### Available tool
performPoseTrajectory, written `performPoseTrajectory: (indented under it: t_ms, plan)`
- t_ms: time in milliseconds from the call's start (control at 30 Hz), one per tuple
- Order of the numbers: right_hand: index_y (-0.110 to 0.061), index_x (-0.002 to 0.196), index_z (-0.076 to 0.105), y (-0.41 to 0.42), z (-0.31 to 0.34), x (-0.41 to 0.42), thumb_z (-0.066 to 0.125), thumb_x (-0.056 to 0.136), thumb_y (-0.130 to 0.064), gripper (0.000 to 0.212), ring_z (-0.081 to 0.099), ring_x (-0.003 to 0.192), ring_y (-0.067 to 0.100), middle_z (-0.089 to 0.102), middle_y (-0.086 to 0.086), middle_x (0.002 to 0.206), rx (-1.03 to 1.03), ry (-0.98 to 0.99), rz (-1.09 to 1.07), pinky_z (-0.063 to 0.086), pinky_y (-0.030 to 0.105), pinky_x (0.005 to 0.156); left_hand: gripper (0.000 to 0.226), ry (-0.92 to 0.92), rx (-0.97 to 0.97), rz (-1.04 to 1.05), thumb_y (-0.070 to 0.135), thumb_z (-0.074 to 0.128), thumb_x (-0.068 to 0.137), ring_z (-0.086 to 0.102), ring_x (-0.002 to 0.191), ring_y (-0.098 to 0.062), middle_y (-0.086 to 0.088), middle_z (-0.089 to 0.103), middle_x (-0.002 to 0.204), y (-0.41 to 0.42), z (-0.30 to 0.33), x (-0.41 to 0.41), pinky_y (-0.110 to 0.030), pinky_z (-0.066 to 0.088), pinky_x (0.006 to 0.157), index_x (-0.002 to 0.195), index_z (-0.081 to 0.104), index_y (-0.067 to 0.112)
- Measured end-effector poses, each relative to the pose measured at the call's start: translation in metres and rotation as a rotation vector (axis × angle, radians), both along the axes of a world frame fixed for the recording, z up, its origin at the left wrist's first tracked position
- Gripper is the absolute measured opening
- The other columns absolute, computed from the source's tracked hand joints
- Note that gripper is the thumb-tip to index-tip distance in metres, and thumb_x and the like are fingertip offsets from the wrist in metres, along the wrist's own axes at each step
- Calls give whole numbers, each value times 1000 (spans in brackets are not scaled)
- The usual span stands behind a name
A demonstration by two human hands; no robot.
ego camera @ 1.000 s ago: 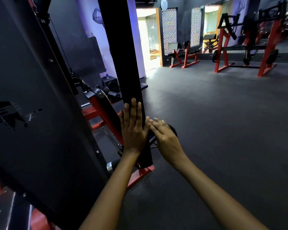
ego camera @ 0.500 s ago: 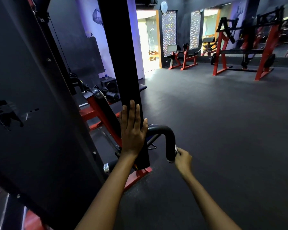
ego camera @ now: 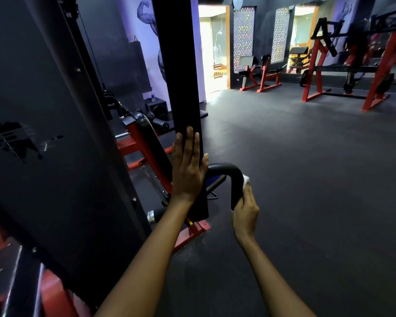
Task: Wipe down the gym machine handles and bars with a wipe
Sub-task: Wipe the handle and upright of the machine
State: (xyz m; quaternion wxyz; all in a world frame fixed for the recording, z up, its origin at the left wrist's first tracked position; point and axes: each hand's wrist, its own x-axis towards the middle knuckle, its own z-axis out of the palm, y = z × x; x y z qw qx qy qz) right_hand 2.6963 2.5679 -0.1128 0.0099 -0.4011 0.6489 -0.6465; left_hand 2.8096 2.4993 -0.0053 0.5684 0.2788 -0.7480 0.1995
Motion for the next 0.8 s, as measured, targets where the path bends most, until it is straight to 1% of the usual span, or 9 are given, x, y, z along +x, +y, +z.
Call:
performPoseTrajectory:
  t_ms: [100,233,300,367,433,500,633,733,800]
  plan:
    - [-15,141,42,7,-22,-3,42,95,2,50,62,101,25,61,11,122,210,-129,52,50,30,82,79,-2,11,26,21,47,98,-13,148,-11,15,-17,160,1,1,1,-34,2,121,154,-9,27]
    - [-6,124,59,20,-30,-13,39,91,2,40,53,73,21,67,19,94,561,-171,50,37,24,62,81,-51,93,35,19,50,96,-13,148,-11,14,-18,159,14,2,8,-33,0,122,154,-6,25]
    - [-2,113,64,32,-19,-6,42,92,-1,30,52,72,20,67,18,89,532,-188,48,33,26,58,71,-41,180,-5,17,50,95,-8,148,-9,12,-10,162,27,-6,18,-34,3,122,154,10,18]
    - [-6,103,67,45,0,4,46,94,-9,23,56,74,22,65,12,83,517,-155,136,35,29,56,60,-16,301,-51,13,52,93,2,149,-10,0,13,162,45,-17,34,-37,11,122,148,27,9]
    - [-10,103,69,56,17,20,48,93,-13,23,61,87,29,67,13,90,563,-89,223,41,32,65,53,-16,485,-66,12,54,93,19,146,-16,-11,34,153,64,-28,55,-42,21,119,143,39,6]
    - [-10,103,68,66,29,37,47,90,-8,25,61,92,33,68,17,95,597,2,225,41,33,69,48,-50,697,-51,17,53,94,34,140,-23,-10,44,148,82,-35,80,-43,30,115,140,46,7]
    - [-6,97,67,90,42,76,46,87,-2,23,51,69,20,64,20,79,630,83,223,27,30,59,40,-124,920,4,22,51,98,44,132,-22,-7,50,141,110,-45,130,-42,39,109,137,52,11]
    - [-10,105,68,111,40,100,45,89,-1,29,56,67,28,60,11,73,703,63,268,27,28,51,42,-145,1055,26,29,47,101,38,136,-15,-2,44,146,128,-59,165,-37,34,113,141,46,17]
    - [-10,113,66,122,36,116,44,92,-1,32,60,71,35,65,16,78,739,32,273,28,23,44,45,-183,1123,34,31,45,102,33,140,-13,1,39,150,133,-71,185,-33,28,116,145,41,20]
